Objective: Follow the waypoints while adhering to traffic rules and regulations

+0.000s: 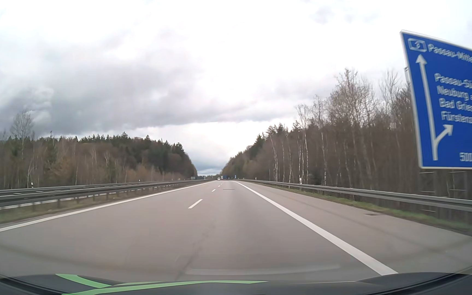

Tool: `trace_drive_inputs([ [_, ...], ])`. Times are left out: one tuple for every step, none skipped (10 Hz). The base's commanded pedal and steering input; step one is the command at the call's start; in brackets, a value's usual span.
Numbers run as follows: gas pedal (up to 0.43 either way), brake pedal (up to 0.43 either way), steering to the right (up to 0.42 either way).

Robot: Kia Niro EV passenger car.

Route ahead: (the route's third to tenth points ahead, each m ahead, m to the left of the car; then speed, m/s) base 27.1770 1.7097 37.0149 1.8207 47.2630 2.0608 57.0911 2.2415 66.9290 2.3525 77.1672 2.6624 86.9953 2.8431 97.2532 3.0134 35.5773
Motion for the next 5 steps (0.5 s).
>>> trace_drive_inputs([
  [0.441,0.000,-0.005],
  [0.441,0.000,-0.005],
  [0.441,0.000,-0.006],
  [0.441,0.000,-0.006],
  [0.441,0.000,-0.005],
])
